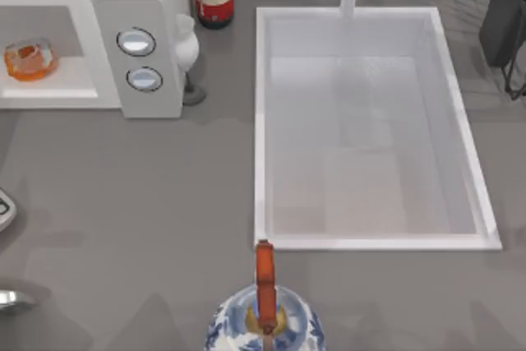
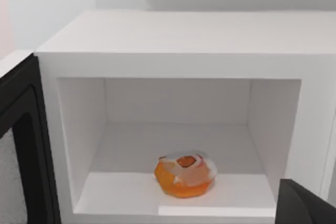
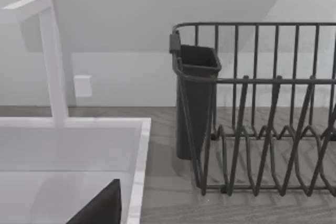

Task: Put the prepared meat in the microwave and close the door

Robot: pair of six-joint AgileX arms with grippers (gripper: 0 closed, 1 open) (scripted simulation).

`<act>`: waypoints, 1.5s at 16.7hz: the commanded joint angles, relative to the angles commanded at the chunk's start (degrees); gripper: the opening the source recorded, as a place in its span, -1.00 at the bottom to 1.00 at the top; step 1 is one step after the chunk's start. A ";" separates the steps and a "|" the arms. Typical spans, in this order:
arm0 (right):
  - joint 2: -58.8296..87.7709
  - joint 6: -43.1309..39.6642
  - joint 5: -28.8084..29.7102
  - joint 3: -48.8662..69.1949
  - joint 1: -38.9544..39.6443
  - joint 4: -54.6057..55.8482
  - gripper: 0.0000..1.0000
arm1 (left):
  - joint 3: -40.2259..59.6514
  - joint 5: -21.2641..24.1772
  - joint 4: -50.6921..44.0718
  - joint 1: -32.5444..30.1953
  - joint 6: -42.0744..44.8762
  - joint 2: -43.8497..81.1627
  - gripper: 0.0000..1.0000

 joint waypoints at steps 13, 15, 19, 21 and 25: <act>0.00 0.00 0.00 0.00 0.00 0.00 1.00 | -0.43 -2.24 5.61 -1.13 2.64 5.40 -1.00; 0.00 0.00 0.00 0.00 0.00 0.00 1.00 | -2.58 -2.93 7.54 -2.26 1.01 4.99 -1.00; 0.00 0.00 0.00 0.00 0.00 0.00 1.00 | -3.82 -3.18 8.22 -2.91 0.08 4.45 -1.00; 0.00 0.00 0.00 0.00 0.00 0.00 1.00 | -3.71 -3.12 8.14 -2.70 0.14 4.59 -1.00; 0.00 0.00 0.00 0.00 0.00 0.00 1.00 | -0.34 -2.89 6.08 -0.32 3.30 7.16 -1.00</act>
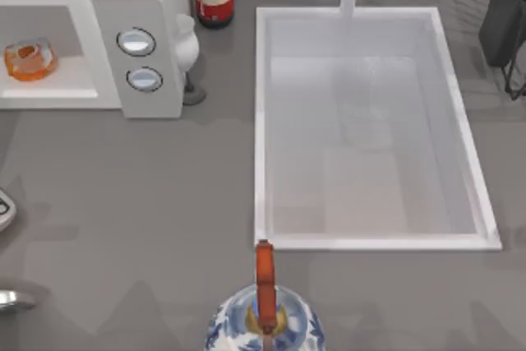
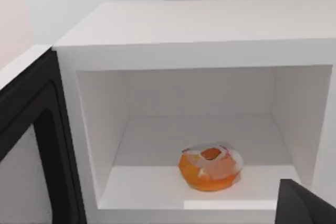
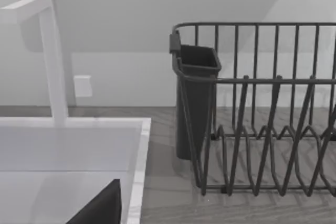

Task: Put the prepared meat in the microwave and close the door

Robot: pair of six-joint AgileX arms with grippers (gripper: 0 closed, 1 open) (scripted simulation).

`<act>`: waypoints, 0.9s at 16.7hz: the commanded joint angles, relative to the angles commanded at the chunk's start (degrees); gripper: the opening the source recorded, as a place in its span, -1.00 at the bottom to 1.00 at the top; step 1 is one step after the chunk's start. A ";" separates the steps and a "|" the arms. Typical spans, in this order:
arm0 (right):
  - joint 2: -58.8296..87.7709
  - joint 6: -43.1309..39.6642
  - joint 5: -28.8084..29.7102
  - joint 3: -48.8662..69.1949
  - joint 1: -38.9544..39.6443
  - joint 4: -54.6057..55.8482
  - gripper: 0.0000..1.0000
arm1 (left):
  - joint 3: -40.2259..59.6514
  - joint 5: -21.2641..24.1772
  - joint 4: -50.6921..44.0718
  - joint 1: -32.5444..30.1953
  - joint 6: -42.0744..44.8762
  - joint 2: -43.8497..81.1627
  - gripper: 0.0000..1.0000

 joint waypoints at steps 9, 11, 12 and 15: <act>0.00 0.00 0.00 0.00 0.00 0.00 1.00 | 29.60 7.51 -23.52 21.26 22.58 29.14 -1.00; 0.00 0.00 0.00 0.00 0.00 0.00 1.00 | 37.83 10.47 -30.66 26.30 28.11 38.08 -1.00; 0.00 0.00 0.00 0.00 0.00 0.00 1.00 | 41.91 12.00 -34.19 28.59 30.76 42.57 -1.00; 0.00 0.00 0.00 0.00 0.00 0.00 1.00 | 53.76 16.40 -44.25 34.24 38.03 55.49 -1.00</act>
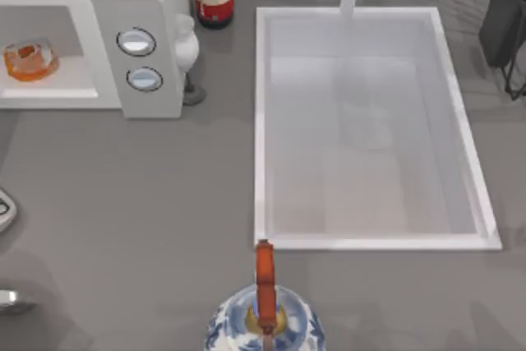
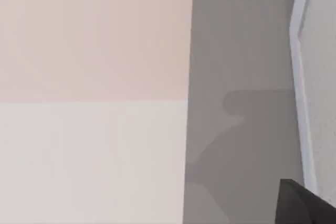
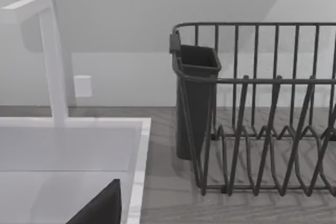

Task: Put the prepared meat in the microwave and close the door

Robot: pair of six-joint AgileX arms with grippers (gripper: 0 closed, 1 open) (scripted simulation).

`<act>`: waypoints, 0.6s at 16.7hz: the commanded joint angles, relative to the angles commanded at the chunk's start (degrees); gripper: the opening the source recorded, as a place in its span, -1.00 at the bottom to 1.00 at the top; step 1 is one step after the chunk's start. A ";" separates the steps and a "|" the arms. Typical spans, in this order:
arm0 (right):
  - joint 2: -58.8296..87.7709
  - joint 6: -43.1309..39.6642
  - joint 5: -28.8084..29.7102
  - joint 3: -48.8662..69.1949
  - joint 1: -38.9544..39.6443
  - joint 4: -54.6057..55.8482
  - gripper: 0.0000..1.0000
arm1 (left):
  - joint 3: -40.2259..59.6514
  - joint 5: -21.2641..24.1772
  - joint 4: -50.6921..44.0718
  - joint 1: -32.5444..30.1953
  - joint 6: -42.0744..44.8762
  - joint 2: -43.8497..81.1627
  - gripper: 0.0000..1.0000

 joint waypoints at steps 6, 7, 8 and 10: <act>0.00 0.00 0.00 0.00 0.00 0.00 1.00 | 18.04 6.12 -14.29 7.08 9.93 18.68 -1.00; 0.00 0.00 0.00 0.00 0.00 0.00 1.00 | 19.62 6.58 -15.53 7.72 10.74 20.22 -1.00; 0.00 0.00 0.00 0.00 0.00 0.00 1.00 | 20.60 6.85 -16.34 8.14 11.24 21.18 -1.00; 0.00 0.00 0.00 0.00 0.00 0.00 1.00 | 20.98 6.95 -16.67 8.31 11.42 21.56 -1.00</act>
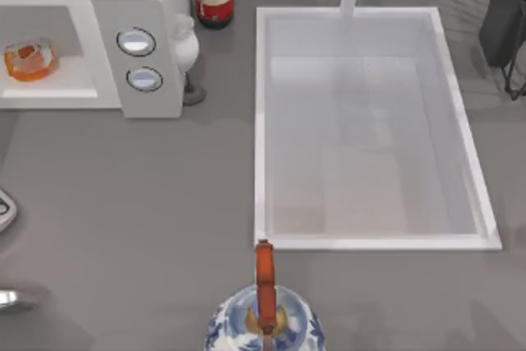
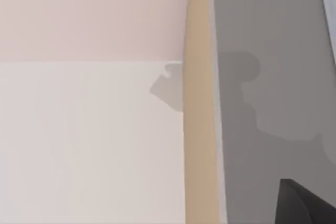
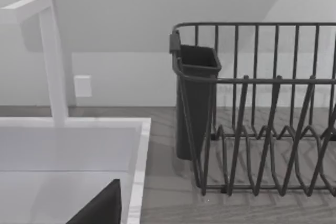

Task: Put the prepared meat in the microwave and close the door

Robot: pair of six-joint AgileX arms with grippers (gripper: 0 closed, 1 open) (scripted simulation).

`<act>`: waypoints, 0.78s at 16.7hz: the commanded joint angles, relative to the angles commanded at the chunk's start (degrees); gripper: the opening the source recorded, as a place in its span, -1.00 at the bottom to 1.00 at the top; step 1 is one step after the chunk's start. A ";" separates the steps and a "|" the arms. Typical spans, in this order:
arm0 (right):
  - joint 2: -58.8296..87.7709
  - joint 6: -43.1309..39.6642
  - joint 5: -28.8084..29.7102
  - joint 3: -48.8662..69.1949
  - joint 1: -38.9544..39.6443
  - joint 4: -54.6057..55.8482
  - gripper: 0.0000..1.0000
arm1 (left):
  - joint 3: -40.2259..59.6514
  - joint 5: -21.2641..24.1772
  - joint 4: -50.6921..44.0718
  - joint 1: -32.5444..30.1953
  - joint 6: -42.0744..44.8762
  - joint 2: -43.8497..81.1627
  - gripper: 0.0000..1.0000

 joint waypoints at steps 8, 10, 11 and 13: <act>0.00 0.00 0.00 0.00 0.00 0.00 1.00 | -3.78 -0.14 5.53 -0.11 0.03 1.52 -1.00; 0.00 0.00 0.00 0.00 0.00 0.00 1.00 | -6.79 -0.08 9.80 0.00 0.09 2.93 -1.00; 0.00 0.00 0.00 0.00 0.00 0.00 1.00 | -8.40 -0.05 12.07 0.04 0.12 3.69 -1.00; 0.00 0.00 0.00 0.00 0.00 0.00 1.00 | -11.48 0.02 16.41 0.10 0.19 5.11 -1.00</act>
